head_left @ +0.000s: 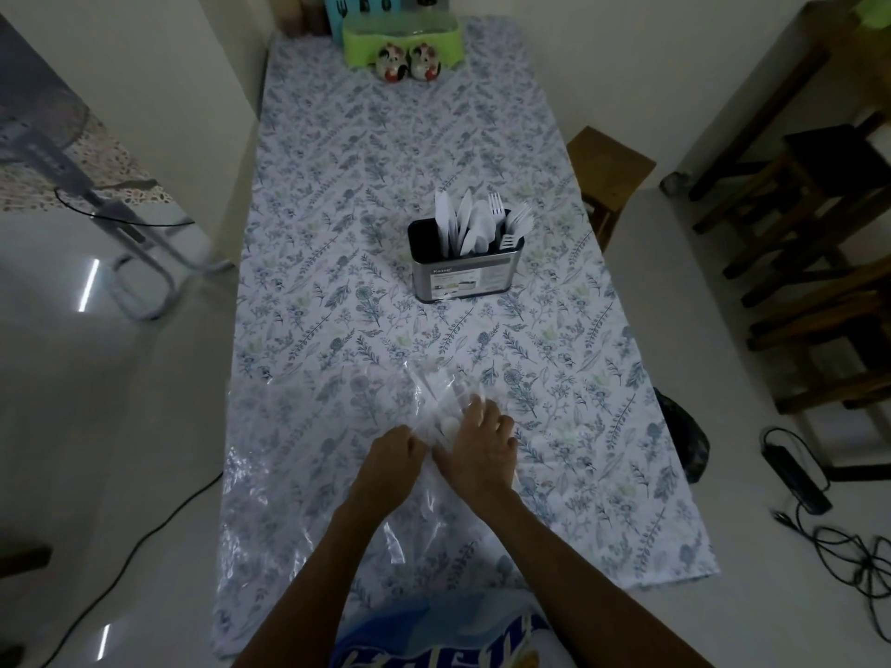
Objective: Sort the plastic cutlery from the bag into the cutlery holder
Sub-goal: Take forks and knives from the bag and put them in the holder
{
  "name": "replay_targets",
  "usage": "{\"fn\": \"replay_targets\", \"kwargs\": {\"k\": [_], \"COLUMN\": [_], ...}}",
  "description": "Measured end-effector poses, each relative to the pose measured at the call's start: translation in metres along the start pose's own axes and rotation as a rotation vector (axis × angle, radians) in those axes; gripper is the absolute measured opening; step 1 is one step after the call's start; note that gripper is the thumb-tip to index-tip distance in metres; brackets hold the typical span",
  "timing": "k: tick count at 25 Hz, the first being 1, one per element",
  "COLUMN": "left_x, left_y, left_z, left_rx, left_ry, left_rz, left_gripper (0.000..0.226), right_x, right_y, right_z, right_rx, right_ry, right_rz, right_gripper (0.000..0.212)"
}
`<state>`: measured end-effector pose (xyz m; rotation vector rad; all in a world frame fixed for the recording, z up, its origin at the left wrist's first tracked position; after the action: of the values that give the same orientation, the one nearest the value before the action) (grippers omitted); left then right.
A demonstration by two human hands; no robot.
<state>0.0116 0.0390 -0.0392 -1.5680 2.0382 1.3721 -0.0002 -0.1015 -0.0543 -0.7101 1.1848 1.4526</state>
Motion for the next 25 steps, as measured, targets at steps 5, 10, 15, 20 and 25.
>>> {"fn": "replay_targets", "kwargs": {"k": [5, 10, 15, 20, 25], "left_x": [0.000, 0.006, 0.023, 0.035, 0.036], "left_y": [-0.003, 0.000, 0.008, 0.007, -0.005], "left_z": [0.004, 0.005, 0.004, 0.013, 0.025], "left_rx": [-0.007, -0.001, -0.032, 0.028, 0.084], "left_ry": [0.003, 0.062, 0.163, 0.190, 0.181], "left_rz": [0.025, -0.007, -0.020, -0.094, -0.069], "left_gripper": [0.028, 0.027, 0.049, 0.057, 0.061], "right_x": [0.002, 0.003, -0.005, -0.008, -0.019], "right_y": [-0.003, -0.004, -0.009, -0.015, -0.016], "right_z": [0.003, -0.002, -0.020, -0.032, -0.050], "right_rx": [0.030, -0.002, -0.042, -0.085, -0.043], "right_ry": [0.035, 0.105, 0.050, 0.095, 0.007], "right_rz": [0.002, 0.035, 0.081, 0.064, 0.108], "right_gripper": [0.112, 0.098, 0.081, 0.068, 0.076]}}
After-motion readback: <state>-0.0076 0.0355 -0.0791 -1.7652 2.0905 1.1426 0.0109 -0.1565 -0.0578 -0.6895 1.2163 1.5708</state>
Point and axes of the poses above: each hand's wrist, its own y-axis away from the middle knuckle, its own x-axis out of the palm, z = x × y, the point moved 1 cm from there along -y, towards the middle knuckle, and after that the axes turned 9 degrees about -x, right-handed, at the moved point
